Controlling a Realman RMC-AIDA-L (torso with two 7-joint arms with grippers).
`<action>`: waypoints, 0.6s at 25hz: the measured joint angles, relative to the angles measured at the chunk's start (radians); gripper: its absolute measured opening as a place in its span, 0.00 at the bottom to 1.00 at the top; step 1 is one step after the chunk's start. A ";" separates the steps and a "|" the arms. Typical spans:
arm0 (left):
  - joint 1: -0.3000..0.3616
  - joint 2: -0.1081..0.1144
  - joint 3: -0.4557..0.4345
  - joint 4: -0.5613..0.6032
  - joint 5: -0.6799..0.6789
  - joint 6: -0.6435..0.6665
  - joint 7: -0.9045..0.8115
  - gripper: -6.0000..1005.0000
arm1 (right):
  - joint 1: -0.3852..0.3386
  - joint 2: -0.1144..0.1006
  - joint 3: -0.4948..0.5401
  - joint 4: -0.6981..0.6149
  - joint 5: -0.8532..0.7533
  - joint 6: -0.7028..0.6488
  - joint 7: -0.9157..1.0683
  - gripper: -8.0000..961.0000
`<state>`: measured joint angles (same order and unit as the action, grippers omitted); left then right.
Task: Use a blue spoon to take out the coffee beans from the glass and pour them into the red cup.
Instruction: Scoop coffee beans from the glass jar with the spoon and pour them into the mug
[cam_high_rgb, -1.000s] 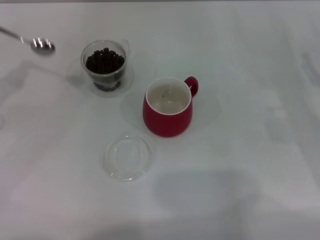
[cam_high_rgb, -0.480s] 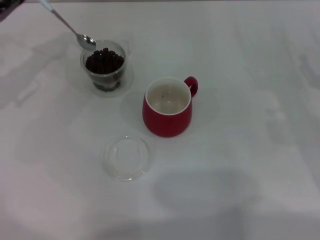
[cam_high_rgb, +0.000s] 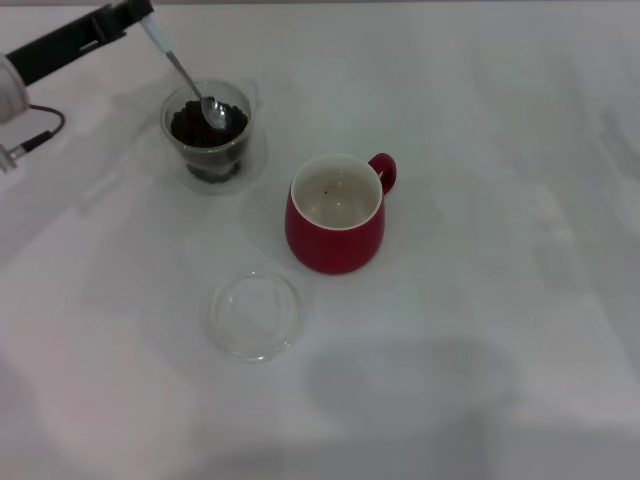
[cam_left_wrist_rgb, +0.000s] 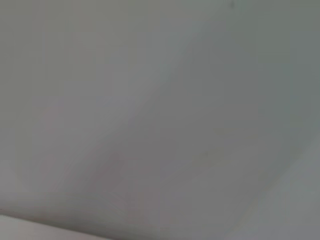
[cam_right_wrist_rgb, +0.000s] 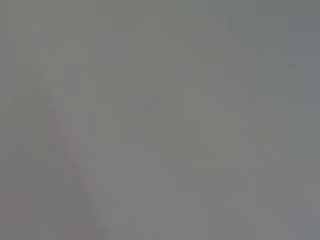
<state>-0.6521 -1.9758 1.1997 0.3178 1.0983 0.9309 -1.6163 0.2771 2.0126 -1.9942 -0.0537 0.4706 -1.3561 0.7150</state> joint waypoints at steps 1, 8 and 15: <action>0.001 -0.006 0.000 0.005 0.007 -0.009 0.000 0.13 | -0.001 0.000 0.000 0.000 0.001 0.001 0.000 0.91; 0.005 -0.039 -0.005 0.013 0.035 -0.018 -0.004 0.13 | -0.003 0.000 0.000 0.000 0.003 0.012 0.000 0.91; 0.029 -0.051 -0.010 0.015 0.020 -0.015 -0.088 0.13 | -0.003 0.000 0.000 0.000 0.004 0.018 0.000 0.91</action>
<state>-0.6226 -2.0271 1.1896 0.3327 1.1180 0.9162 -1.7043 0.2745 2.0126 -1.9941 -0.0537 0.4751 -1.3385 0.7148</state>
